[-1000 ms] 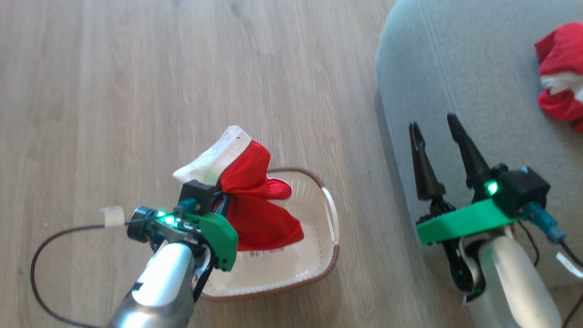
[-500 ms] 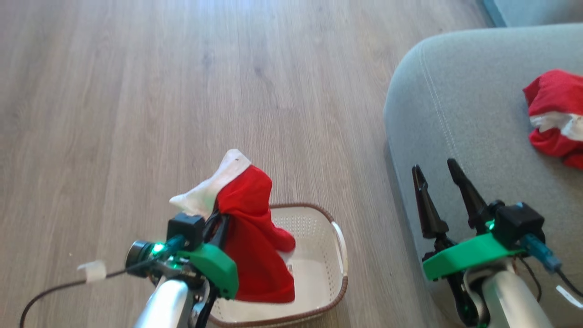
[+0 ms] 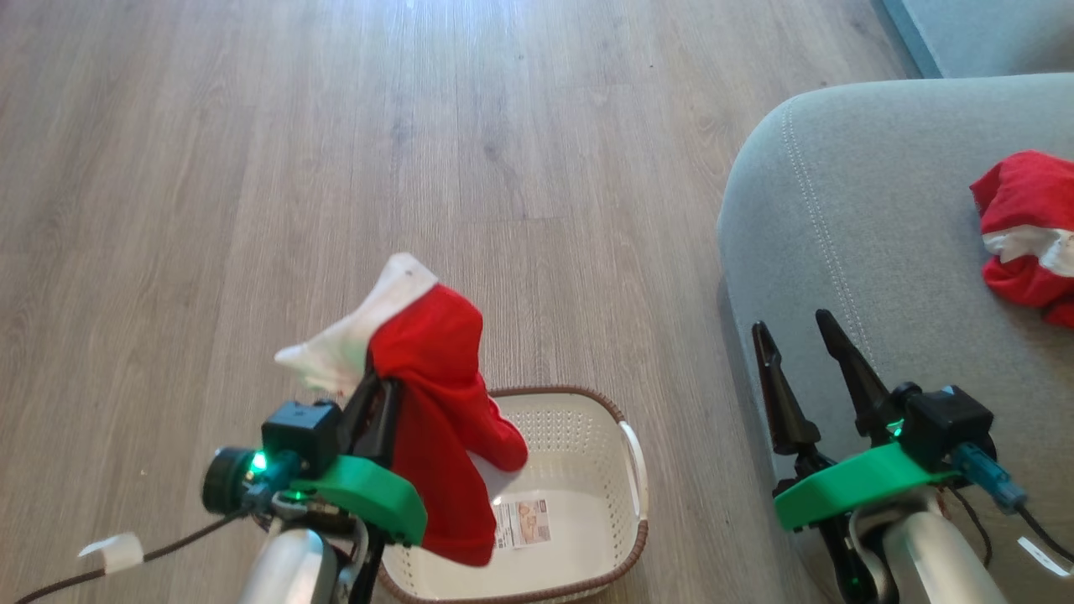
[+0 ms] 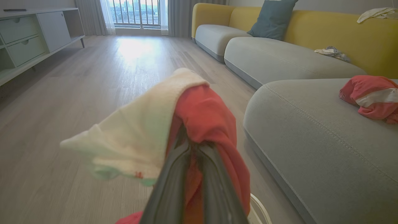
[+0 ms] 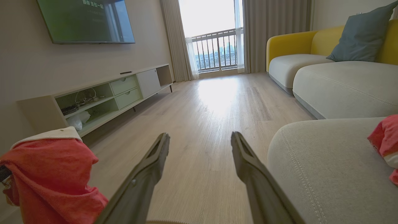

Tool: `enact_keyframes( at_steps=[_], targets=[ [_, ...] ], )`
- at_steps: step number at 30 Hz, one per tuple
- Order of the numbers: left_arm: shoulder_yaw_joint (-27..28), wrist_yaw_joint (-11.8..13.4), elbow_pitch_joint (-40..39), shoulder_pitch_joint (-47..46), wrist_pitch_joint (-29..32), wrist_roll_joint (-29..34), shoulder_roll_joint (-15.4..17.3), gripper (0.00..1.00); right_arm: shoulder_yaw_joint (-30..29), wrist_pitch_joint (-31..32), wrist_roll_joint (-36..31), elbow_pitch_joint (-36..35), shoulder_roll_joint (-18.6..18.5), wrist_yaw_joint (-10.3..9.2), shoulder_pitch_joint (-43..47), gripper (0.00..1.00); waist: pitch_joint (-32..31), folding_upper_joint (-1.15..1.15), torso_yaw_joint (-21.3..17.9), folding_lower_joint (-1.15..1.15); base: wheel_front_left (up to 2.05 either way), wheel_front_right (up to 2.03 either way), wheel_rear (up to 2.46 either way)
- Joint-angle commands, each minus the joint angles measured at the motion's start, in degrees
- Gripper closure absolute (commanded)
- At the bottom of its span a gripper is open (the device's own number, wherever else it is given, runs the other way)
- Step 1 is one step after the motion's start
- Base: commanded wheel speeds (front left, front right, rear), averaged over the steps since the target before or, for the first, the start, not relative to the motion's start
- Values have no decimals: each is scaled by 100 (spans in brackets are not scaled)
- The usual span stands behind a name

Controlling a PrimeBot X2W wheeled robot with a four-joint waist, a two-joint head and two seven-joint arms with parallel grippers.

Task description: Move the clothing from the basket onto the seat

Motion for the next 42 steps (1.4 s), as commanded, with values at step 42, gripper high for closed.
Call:
enact_keyframes(
  at_steps=[42],
  targets=[
    [-533,-273,-2045,-997,-80,-86,19,100,1657,-54,269,-563,-205,-1,-501,0,327,0,-118,1,0,0,0]
  ],
)
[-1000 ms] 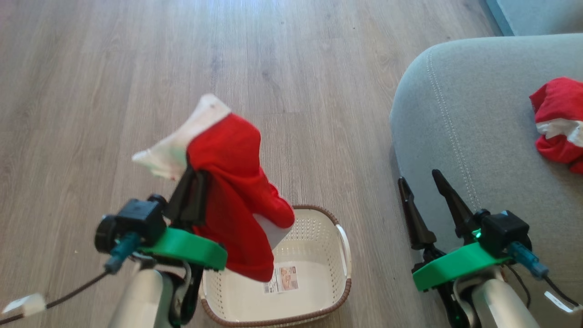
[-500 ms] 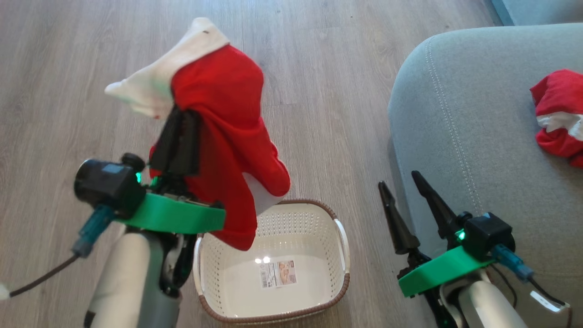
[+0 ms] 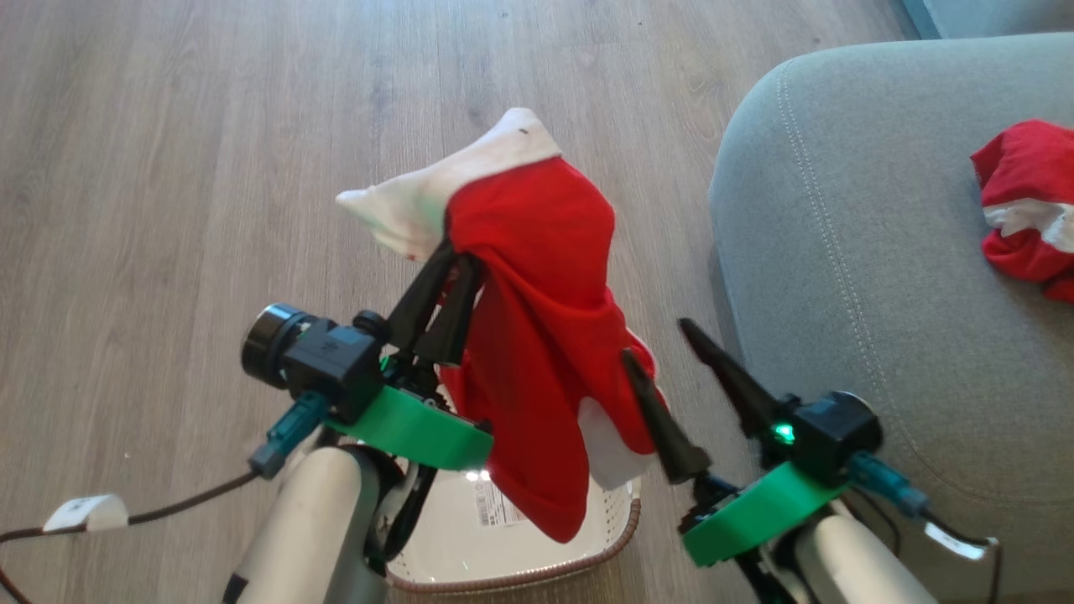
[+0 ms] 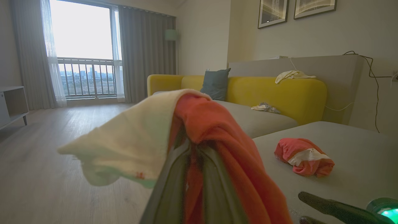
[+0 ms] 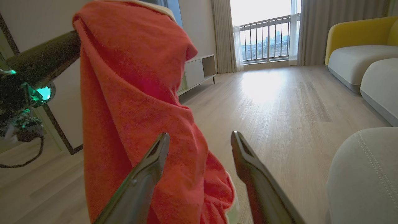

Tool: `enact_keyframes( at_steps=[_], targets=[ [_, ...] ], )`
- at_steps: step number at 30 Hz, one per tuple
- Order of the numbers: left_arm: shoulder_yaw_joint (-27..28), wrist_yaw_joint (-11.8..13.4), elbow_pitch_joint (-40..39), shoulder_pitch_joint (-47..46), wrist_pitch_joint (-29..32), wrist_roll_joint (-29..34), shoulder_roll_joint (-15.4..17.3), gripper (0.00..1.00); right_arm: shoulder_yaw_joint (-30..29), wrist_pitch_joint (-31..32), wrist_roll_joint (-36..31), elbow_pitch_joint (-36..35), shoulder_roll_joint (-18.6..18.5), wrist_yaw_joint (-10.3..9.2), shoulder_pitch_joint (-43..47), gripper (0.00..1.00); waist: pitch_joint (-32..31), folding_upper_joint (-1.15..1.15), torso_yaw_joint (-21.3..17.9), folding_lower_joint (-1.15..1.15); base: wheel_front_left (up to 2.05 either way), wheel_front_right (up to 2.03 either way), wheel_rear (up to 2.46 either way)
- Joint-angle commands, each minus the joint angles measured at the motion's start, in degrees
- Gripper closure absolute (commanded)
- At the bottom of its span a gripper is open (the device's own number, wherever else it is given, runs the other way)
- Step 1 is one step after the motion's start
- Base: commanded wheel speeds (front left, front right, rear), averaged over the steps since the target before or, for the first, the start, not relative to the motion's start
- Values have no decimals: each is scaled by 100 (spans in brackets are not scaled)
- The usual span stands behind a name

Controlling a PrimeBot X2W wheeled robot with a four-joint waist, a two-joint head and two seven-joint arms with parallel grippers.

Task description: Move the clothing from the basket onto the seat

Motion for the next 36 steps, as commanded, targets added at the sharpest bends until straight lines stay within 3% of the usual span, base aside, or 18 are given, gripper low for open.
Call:
enact_keyframes(
  at_steps=[1,10,20,36],
  targets=[
    [155,4,-196,-268,-72,-28,45,100,153,-54,42,-238,-33,-1,-248,0,3,0,1,0,0,0,0],
    [0,-37,-151,-335,-72,9,45,100,1055,-54,-340,-168,-464,-1,-660,0,22,0,22,0,0,0,0],
    [-505,-140,-171,-362,-72,59,45,100,1005,-54,-949,420,-250,-1,-938,0,-5,0,147,0,0,0,0],
    [-1315,-217,-57,-367,-72,-76,45,100,1133,-54,-1178,1122,156,-1,-1340,0,-59,0,293,0,0,0,0]
  ],
)
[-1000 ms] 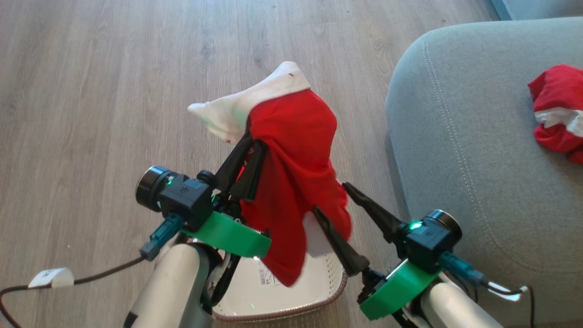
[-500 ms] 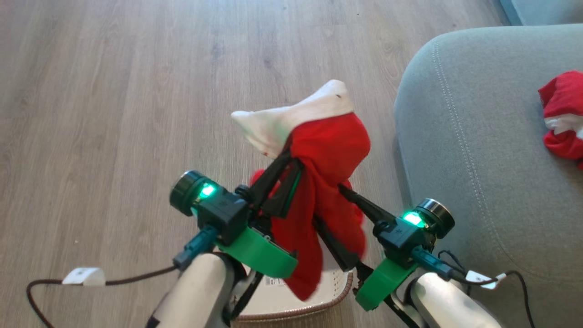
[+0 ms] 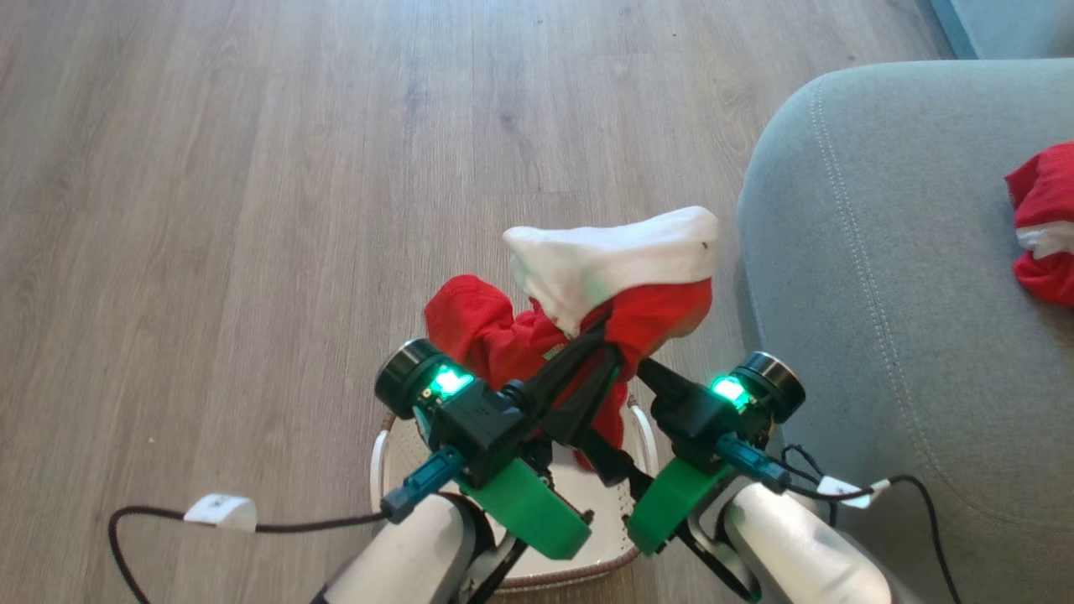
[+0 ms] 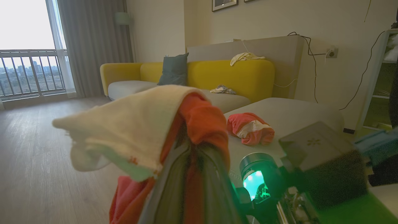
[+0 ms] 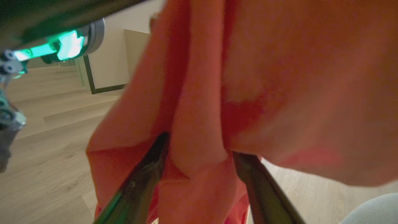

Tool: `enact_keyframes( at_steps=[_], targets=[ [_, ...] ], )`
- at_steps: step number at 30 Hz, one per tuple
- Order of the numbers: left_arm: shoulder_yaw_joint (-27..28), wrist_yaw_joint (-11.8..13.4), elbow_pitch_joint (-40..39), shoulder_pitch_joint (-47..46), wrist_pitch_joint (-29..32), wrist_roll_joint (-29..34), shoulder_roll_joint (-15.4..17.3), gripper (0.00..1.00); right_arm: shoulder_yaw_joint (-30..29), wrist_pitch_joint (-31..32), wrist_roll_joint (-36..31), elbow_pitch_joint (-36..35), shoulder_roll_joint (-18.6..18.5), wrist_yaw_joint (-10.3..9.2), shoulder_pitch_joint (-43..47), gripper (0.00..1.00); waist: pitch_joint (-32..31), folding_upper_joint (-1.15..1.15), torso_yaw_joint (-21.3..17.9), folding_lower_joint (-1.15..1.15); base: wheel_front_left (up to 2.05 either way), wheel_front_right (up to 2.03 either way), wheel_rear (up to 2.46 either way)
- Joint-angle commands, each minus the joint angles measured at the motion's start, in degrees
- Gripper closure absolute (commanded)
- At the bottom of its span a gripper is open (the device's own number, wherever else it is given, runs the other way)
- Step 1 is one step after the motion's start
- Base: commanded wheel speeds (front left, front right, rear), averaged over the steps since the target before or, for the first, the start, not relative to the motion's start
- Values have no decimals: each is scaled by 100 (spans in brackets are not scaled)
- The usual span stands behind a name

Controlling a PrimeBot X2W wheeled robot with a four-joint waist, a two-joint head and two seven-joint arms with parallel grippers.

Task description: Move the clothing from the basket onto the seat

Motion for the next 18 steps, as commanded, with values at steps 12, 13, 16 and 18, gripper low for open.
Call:
enact_keyframes(
  at_steps=[12,13,16,18],
  targets=[
    [117,87,-264,-320,-72,-146,15,100,-507,-54,277,73,427,-1,-314,100,-41,0,145,0,0,0,0],
    [160,101,-268,-306,-72,-164,15,100,-594,-54,297,35,436,-1,-282,100,-51,0,147,0,0,0,0],
    [311,146,-301,-238,-72,-221,15,100,-830,-54,369,-83,451,-1,-177,100,-86,0,149,0,0,0,0],
    [393,138,-249,-190,-72,-176,15,100,-1018,-54,391,-171,456,-1,-111,100,-113,0,143,0,0,0,0]
  ],
)
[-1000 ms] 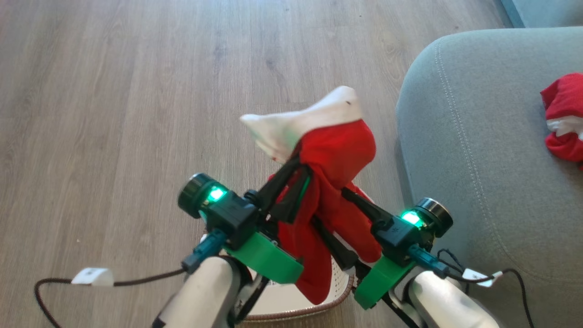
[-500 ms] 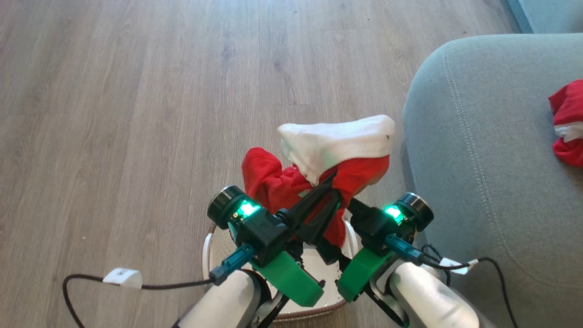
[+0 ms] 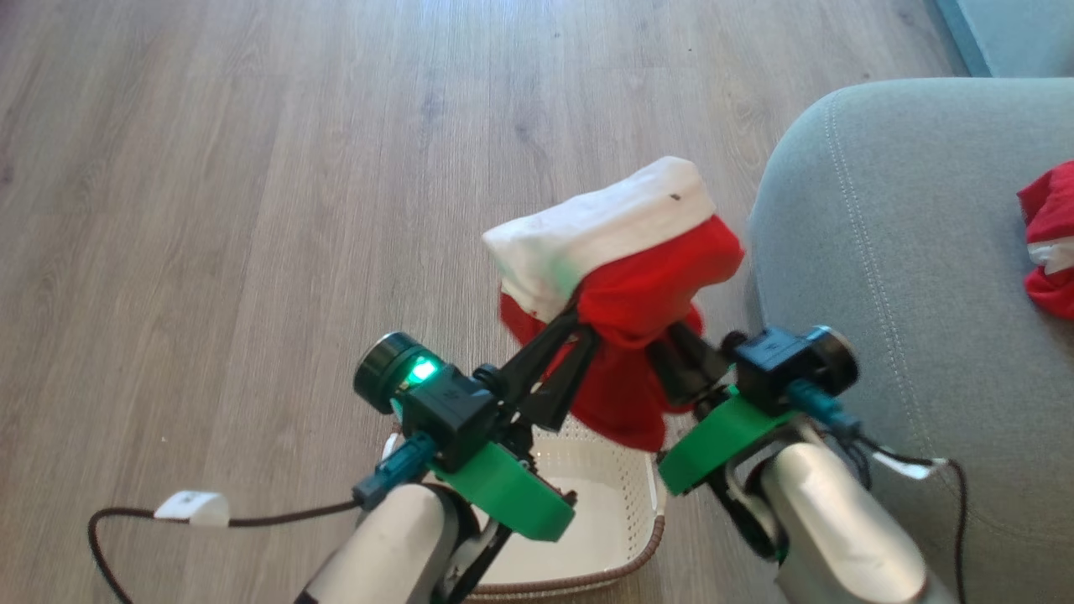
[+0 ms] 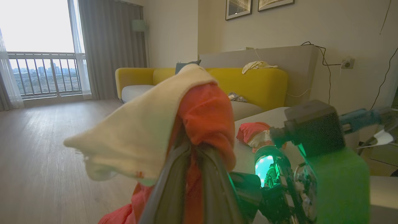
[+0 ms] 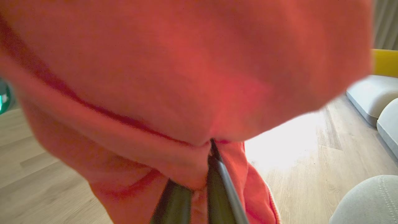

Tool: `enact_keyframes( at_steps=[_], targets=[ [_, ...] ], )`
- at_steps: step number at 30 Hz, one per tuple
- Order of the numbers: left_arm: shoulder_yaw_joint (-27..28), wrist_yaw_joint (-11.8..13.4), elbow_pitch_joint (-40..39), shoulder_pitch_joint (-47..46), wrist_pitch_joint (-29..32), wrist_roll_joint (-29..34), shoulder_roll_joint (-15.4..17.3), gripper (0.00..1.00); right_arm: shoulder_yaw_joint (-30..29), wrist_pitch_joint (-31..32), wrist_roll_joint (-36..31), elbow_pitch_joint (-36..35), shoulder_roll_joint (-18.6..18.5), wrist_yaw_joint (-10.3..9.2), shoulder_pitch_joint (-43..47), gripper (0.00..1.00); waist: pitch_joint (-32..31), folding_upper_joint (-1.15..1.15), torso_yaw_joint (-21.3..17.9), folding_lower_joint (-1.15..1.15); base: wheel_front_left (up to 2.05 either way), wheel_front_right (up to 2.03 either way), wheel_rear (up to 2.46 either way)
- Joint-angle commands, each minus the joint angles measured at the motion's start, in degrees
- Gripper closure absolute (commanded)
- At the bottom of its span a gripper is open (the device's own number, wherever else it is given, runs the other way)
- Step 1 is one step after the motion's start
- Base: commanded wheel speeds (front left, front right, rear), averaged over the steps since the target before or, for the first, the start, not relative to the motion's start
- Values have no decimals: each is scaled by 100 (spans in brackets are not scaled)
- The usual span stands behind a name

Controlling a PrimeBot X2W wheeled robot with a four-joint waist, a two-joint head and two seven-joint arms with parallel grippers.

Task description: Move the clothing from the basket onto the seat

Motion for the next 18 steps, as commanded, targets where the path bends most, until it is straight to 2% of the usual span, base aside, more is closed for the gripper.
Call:
enact_keyframes(
  at_steps=[1,5,10,18],
  targets=[
    [279,23,-158,-165,-71,28,3,100,-109,-54,83,-313,102,-1,-47,100,-25,0,-9,0,0,0,0],
    [389,-79,39,-63,-71,101,3,100,-446,-54,280,-585,104,-1,57,100,-49,0,-19,0,0,0,0],
    [251,-278,451,48,-71,311,3,100,-796,-54,496,-851,105,-1,137,100,-54,0,-25,0,0,0,0],
    [-81,-418,837,108,-71,411,3,100,-866,-54,690,-1011,105,-1,178,100,-57,0,-51,0,0,0,0]
  ],
)
